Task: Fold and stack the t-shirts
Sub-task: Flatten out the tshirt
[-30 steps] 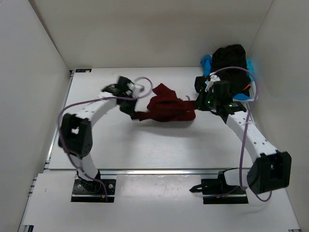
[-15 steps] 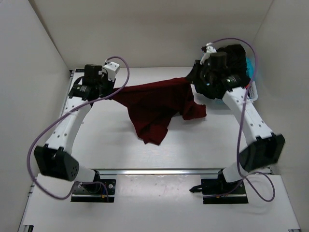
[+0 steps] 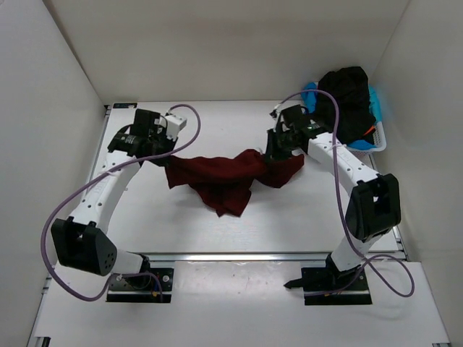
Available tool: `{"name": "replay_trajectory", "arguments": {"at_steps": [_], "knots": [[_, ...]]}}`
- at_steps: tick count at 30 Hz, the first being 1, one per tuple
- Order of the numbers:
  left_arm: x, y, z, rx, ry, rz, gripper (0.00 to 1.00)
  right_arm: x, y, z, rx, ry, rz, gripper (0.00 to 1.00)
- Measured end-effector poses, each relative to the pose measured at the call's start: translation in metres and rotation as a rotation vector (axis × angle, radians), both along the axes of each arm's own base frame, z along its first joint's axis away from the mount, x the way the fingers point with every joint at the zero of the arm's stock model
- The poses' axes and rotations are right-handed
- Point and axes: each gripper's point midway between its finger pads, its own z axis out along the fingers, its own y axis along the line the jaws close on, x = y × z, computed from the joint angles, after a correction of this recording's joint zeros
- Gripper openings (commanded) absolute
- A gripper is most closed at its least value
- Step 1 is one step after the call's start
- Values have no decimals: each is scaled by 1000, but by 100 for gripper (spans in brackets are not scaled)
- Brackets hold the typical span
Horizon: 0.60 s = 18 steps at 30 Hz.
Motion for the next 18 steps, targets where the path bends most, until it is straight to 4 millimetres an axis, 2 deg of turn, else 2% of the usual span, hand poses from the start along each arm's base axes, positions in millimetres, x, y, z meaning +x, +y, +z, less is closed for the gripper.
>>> {"name": "replay_trajectory", "arguments": {"at_steps": [2, 3, 6, 7, 8, 9, 10, 11, 12, 13, 15, 16, 18], "knots": [[-3, -27, 16, -32, -7, -97, 0, 6, -21, -7, 20, 38, -62, 0], [-5, -47, 29, -51, -23, -164, 0, 10, -31, -8, 27, 46, -92, 0], [-15, -125, 78, -141, -99, -404, 1, 25, -64, -4, 40, 39, -190, 0], [-24, -160, 96, -190, -123, -505, 2, 29, -76, -1, 41, 35, -222, 2], [-32, -189, 112, -235, -144, -586, 7, 31, -88, 4, 44, 23, -250, 15], [-43, -219, 124, -279, -152, -669, 19, 31, -97, 9, 49, 8, -274, 25], [-52, -246, 134, -318, -157, -739, 30, 29, -107, 15, 49, -13, -295, 46], [-62, -271, 141, -355, -159, -801, 56, 24, -116, 21, 48, -35, -318, 68], [-73, -293, 143, -384, -149, -855, 79, 18, -121, 26, 39, -59, -325, 79], [-84, -314, 142, -413, -129, -900, 98, 6, -124, 30, 26, -80, -325, 99], [-105, -344, 128, -446, -60, -960, 99, -16, -120, 36, -1, -111, -300, 100], [-113, -352, 118, -449, -19, -976, 99, -26, -119, 37, -17, -121, -290, 99], [-120, -356, 97, -445, 52, -978, 99, -44, -120, 37, -45, -128, -287, 99]]}}
